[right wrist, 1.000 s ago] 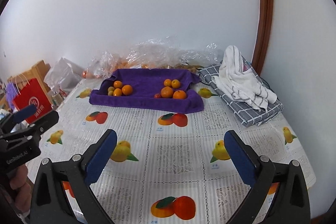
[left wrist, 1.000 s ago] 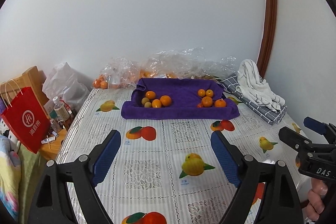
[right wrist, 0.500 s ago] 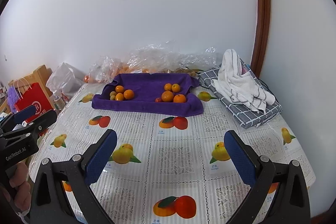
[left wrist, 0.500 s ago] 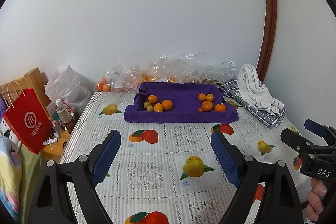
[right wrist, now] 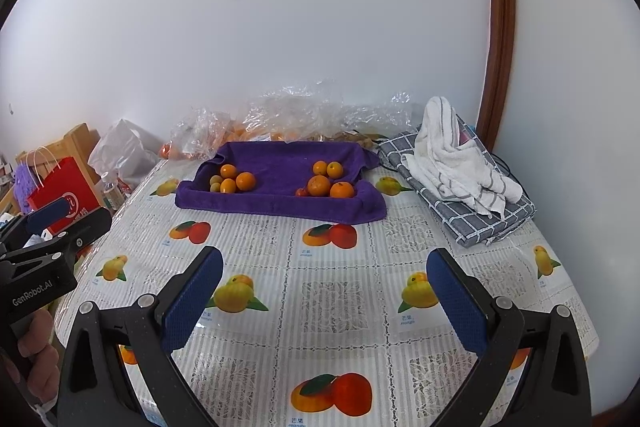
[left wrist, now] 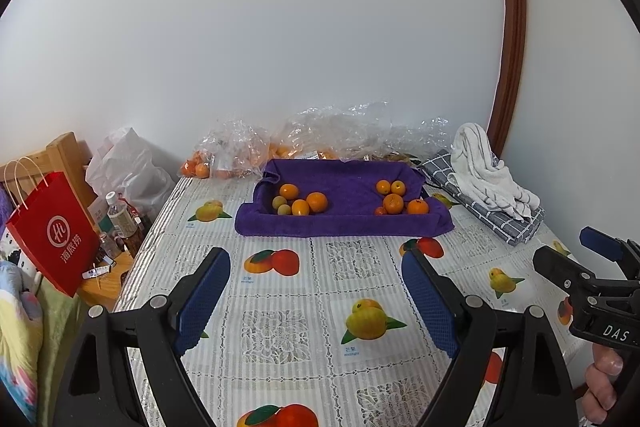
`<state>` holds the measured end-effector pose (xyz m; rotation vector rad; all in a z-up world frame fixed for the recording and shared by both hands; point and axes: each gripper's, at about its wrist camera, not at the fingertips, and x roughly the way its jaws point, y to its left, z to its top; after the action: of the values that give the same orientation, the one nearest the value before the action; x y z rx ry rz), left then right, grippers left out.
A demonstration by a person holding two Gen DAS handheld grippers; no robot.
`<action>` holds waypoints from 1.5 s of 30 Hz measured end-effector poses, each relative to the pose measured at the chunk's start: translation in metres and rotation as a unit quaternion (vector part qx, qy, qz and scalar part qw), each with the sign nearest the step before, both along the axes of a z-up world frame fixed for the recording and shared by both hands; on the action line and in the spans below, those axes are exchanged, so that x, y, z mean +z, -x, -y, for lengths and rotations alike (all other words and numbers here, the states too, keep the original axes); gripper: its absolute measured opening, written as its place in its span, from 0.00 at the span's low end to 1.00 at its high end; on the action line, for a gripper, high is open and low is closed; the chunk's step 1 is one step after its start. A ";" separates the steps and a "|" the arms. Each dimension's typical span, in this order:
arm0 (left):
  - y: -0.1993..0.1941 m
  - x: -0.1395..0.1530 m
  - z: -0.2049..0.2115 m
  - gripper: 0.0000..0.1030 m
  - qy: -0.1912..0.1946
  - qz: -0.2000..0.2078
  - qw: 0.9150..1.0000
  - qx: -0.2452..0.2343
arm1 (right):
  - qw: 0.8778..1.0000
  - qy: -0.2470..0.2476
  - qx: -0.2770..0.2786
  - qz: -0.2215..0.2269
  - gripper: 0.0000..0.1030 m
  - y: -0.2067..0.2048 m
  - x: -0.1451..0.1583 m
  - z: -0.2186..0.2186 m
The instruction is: Organize fruits
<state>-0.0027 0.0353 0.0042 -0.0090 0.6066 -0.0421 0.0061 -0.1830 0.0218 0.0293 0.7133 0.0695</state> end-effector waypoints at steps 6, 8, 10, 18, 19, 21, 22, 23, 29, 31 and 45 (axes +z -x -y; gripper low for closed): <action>0.000 0.000 -0.001 0.85 0.000 -0.001 1.000 0.000 | 1.000 0.003 0.004 0.001 0.98 0.000 0.000 -0.003; 0.000 0.000 -0.002 0.85 0.000 -0.001 1.000 0.000 | 1.000 0.004 0.005 0.001 0.98 -0.001 0.000 -0.004; 0.000 0.000 -0.002 0.85 0.002 -0.002 1.000 -0.001 | 1.000 0.004 0.005 0.001 0.98 0.000 0.000 -0.004; -0.002 -0.002 -0.002 0.85 0.001 -0.003 1.000 0.003 | 1.000 0.004 0.007 0.001 0.98 0.000 0.000 -0.006; -0.002 -0.002 -0.002 0.85 0.001 -0.003 1.000 0.004 | 1.000 0.004 0.007 0.001 0.98 0.000 0.000 -0.006; -0.002 -0.003 -0.001 0.85 0.002 -0.002 1.000 0.005 | 1.000 0.003 0.006 0.000 0.98 0.000 0.000 -0.007; -0.002 -0.002 -0.001 0.85 0.002 -0.002 1.000 0.005 | 1.000 0.003 0.007 0.000 0.98 0.000 0.000 -0.006; -0.002 -0.003 -0.001 0.85 0.001 -0.003 1.000 0.004 | 1.000 0.003 0.007 0.000 0.98 0.001 0.000 -0.006; -0.002 -0.002 -0.004 0.85 0.003 -0.003 1.000 0.006 | 1.000 0.004 0.011 0.001 0.98 0.000 0.000 -0.007; -0.002 -0.002 -0.004 0.85 0.002 -0.003 1.000 0.005 | 1.000 0.004 0.013 0.002 0.98 0.000 -0.001 -0.008; 0.001 0.002 -0.003 0.85 0.004 -0.001 1.000 0.011 | 1.000 0.000 0.012 0.004 0.98 0.001 0.002 -0.006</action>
<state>-0.0035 0.0380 0.0065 -0.0231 0.6088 -0.0224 0.0056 -0.1771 0.0236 0.0214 0.7067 0.0921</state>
